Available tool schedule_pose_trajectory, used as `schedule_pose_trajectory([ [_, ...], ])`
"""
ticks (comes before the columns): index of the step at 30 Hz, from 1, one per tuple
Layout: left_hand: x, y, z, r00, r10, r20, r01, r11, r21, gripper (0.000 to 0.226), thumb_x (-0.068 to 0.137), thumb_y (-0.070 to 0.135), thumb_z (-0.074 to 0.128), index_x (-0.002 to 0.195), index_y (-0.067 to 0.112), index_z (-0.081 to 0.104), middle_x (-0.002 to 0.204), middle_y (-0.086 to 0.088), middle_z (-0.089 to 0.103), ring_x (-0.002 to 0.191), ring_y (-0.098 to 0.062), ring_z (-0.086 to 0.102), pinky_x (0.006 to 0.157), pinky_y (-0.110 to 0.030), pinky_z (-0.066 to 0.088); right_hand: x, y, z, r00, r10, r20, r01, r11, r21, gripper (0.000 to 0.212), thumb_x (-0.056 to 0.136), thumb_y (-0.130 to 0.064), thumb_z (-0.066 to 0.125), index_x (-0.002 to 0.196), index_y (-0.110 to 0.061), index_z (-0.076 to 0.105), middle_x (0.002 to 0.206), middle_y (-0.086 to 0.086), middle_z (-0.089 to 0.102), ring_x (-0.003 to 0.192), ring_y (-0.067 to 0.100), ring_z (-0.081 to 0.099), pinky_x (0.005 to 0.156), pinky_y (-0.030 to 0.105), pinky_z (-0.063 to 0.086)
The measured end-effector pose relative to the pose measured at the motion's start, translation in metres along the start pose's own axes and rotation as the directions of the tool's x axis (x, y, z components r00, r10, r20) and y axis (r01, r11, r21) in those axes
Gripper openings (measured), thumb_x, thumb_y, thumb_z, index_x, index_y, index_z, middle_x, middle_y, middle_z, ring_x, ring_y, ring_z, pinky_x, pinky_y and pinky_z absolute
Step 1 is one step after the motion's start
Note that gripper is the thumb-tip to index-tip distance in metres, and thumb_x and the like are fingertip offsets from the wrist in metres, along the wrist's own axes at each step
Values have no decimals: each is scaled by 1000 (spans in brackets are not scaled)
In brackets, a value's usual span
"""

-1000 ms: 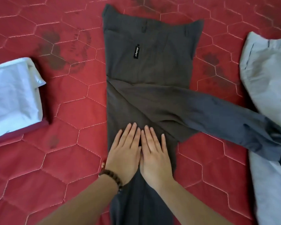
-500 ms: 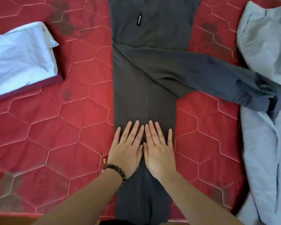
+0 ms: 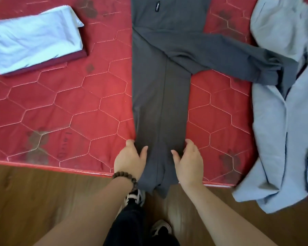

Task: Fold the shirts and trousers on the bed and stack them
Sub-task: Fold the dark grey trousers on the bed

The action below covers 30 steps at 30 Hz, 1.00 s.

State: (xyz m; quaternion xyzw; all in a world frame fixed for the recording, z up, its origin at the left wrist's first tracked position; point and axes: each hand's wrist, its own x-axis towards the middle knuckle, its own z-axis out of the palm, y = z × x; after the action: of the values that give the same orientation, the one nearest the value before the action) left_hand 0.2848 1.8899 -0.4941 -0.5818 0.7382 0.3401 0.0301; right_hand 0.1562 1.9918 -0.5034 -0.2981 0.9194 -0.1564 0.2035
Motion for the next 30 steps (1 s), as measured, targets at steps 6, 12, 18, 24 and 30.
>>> schedule_pose_trajectory([
  [6,6,-5,-4,937,-337,94,347,859,-377,53,101,38,38,60,7,47,61,-5,50,57,-20,48,59,-32,41,-12,-6,4,982,188,2,-183,956,229,22,97,-31,54,86,-12,53,73,0,57,73,26,58,57,29,36],
  [12,15,2,-8,897,-304,320,433,746,-505,38,77,41,77,71,4,71,66,-8,67,63,-22,62,71,-37,59,-12,1,5,968,239,80,-252,893,372,23,94,-28,59,80,-11,54,69,-6,53,64,11,48,54,21,31],
  [18,15,-5,-9,925,-289,247,369,838,-401,17,84,17,70,67,16,68,65,-3,65,63,-20,62,72,-32,57,-14,13,3,956,271,115,-294,877,380,32,85,-28,71,73,-1,58,67,6,60,65,25,54,55,30,38],
  [24,4,-17,-4,951,-238,198,304,835,-458,24,96,20,49,81,10,64,80,-7,63,77,-23,58,72,-29,48,-17,16,2,960,253,121,-281,877,389,44,93,-28,60,59,-9,38,54,2,35,53,19,34,50,28,24],
  [30,-37,-42,-4,844,-137,518,355,866,-351,67,69,57,69,96,-4,68,96,-21,71,92,-35,69,86,-51,54,-62,28,3,905,188,383,-392,717,576,22,89,-34,66,85,-13,57,76,-1,65,77,22,68,69,37,57],
])
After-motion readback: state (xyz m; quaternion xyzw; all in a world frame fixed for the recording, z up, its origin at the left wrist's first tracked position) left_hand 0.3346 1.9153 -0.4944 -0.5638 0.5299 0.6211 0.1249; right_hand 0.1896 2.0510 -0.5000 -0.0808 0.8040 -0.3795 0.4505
